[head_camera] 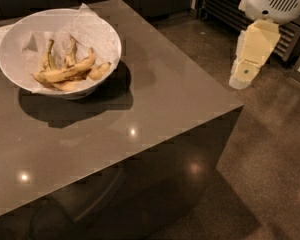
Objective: Pick banana from white bowl
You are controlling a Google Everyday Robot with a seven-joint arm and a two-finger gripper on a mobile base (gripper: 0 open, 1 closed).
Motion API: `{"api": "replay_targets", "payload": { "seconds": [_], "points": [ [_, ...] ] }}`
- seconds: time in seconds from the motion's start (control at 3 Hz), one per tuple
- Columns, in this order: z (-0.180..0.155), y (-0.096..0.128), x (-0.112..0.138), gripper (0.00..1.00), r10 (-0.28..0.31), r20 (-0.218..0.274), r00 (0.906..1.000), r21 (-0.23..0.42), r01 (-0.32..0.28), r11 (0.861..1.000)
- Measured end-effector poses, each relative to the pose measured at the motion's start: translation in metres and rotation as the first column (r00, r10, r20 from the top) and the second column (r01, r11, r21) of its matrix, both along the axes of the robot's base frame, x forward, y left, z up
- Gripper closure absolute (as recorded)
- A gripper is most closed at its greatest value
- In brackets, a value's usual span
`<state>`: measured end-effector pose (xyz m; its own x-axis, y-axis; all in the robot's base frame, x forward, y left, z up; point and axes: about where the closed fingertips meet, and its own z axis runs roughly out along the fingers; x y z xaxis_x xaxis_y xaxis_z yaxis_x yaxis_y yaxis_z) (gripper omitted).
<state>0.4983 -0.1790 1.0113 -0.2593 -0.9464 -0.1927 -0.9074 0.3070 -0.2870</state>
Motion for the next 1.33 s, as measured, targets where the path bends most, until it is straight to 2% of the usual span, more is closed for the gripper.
{"api": "replay_targets", "payload": {
  "seconds": [0.67,1.0,1.33],
  "points": [
    [0.005,0.005,0.005,0.00,0.004,0.034,0.9994,-0.009,-0.003,1.000],
    [0.017,0.025,0.031,0.00,0.015,0.064,0.9978,-0.015,-0.014,1.000],
    [0.032,0.058,0.065,0.00,0.090,0.093,0.9916,-0.034,-0.087,0.996]
  ]
}}
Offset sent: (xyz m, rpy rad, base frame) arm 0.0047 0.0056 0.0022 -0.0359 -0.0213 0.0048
